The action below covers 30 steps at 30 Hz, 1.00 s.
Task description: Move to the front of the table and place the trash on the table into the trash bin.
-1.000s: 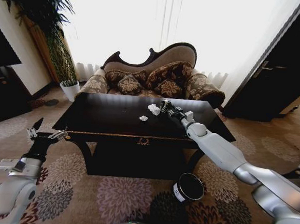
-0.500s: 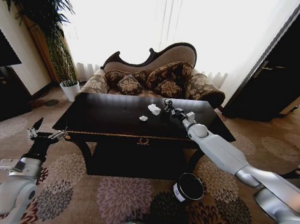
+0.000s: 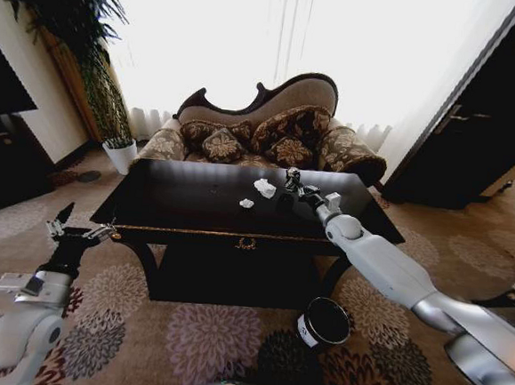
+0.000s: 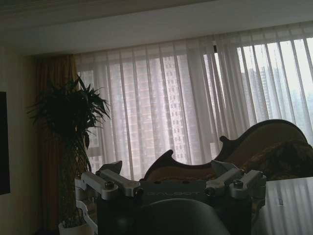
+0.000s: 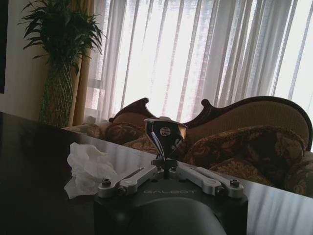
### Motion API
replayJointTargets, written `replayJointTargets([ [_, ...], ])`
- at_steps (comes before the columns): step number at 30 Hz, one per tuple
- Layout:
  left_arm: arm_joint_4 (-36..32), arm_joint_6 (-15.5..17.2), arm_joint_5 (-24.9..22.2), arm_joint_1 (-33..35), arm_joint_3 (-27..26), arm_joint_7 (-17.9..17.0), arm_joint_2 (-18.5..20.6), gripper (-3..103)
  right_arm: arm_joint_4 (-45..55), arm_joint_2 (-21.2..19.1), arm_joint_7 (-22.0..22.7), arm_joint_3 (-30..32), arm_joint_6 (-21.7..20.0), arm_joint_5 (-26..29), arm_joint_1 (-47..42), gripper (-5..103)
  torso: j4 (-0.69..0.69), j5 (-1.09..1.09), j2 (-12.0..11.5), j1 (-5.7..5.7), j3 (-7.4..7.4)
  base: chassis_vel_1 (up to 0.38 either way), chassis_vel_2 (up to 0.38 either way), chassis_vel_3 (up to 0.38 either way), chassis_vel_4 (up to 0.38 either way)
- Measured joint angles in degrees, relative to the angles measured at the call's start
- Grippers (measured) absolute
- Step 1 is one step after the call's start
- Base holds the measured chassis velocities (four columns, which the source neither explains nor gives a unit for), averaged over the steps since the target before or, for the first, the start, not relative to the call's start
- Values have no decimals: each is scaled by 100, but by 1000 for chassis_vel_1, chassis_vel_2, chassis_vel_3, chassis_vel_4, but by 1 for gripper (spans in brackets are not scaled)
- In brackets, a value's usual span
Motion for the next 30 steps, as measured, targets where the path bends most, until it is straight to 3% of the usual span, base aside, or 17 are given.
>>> replayJointTargets([
  [3,0,0,0,0,0,-1,0,100,338,-223,16,434,-24,63,-540,0,-2,3,0,0,0,0,0,0,0],
  [7,0,0,0,0,0,0,0,100,1225,-638,110,1628,-108,209,-1686,0,-4,1,0,-1,0,0,0,0,0],
  [9,0,0,0,0,0,0,0,100,1352,-667,120,1781,-121,230,-1838,0,-3,1,0,-1,0,0,0,0,0],
  [12,0,0,0,0,0,0,0,100,1913,-779,191,2610,-171,350,-2723,0,0,-1,0,-1,-1,0,0,0,0],
  [17,0,0,0,0,0,0,0,100,2328,-797,194,3463,-147,382,-3685,0,-4,1,0,-1,0,0,0,0,0],
  [20,0,0,0,0,0,1,0,100,2508,-719,214,3808,-109,400,-4031,0,-2,1,0,-1,0,0,0,0,0],
  [30,0,0,0,0,0,1,0,100,3314,319,197,5247,22,97,-5690,0,-2,1,0,-1,0,0,0,0,0],
])
